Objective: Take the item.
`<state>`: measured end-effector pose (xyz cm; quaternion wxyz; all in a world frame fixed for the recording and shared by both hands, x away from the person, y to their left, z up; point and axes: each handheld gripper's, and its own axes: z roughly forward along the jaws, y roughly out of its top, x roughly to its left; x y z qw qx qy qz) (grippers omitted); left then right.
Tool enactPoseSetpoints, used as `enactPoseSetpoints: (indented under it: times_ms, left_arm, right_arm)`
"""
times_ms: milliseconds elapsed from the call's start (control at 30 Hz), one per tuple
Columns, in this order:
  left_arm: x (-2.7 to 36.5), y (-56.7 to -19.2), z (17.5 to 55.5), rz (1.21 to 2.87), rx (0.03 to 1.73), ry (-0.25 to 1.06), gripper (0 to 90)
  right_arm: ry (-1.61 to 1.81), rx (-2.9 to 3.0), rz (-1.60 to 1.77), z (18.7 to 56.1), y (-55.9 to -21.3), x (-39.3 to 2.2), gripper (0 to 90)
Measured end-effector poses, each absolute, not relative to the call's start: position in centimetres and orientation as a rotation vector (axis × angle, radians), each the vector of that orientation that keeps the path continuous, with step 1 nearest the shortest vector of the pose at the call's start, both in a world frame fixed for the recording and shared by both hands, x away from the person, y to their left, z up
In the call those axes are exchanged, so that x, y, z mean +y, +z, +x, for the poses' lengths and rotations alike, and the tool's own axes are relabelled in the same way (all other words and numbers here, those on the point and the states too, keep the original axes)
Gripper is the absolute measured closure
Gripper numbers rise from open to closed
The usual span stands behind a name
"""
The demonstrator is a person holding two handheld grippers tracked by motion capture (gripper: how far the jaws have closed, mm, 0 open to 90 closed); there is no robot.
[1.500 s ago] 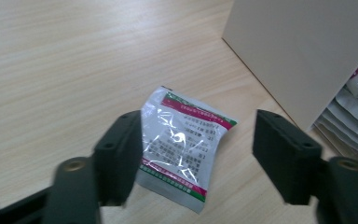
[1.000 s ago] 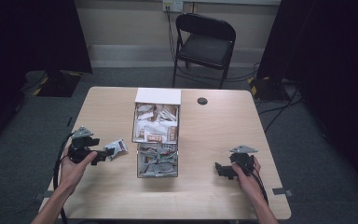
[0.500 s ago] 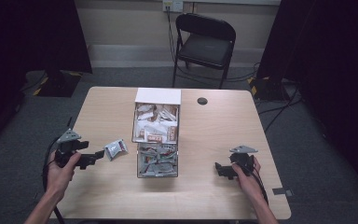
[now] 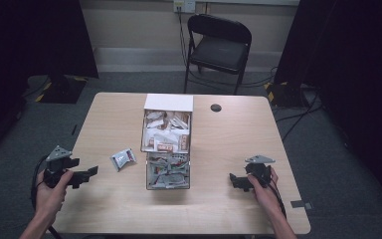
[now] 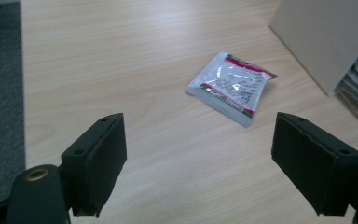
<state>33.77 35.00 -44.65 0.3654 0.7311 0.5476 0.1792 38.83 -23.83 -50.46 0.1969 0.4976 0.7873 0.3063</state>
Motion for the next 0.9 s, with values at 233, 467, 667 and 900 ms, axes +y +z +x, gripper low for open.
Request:
enactPoseSetpoints:
  times_ms: [233,467,667,900]
  left_arm:
    - [35.2,-46.4,33.3,1.909,1.472,0.486,18.1]
    - [34.7,-48.2,32.8,1.988,1.495,0.492,18.9]
    - [33.7,-49.3,33.0,2.041,1.482,0.518,18.7]
    - [33.9,-50.1,32.9,2.031,1.486,0.496,15.1]
  right_arm:
    - [0.857,2.205,1.395,38.8,-50.5,-23.8,0.0]
    - [0.857,2.204,1.395,38.8,-50.5,-23.8,0.0]
    - [0.858,2.204,1.395,38.8,-50.5,-23.8,0.0]
    - [0.857,2.204,1.394,38.8,-50.5,-23.8,0.0]
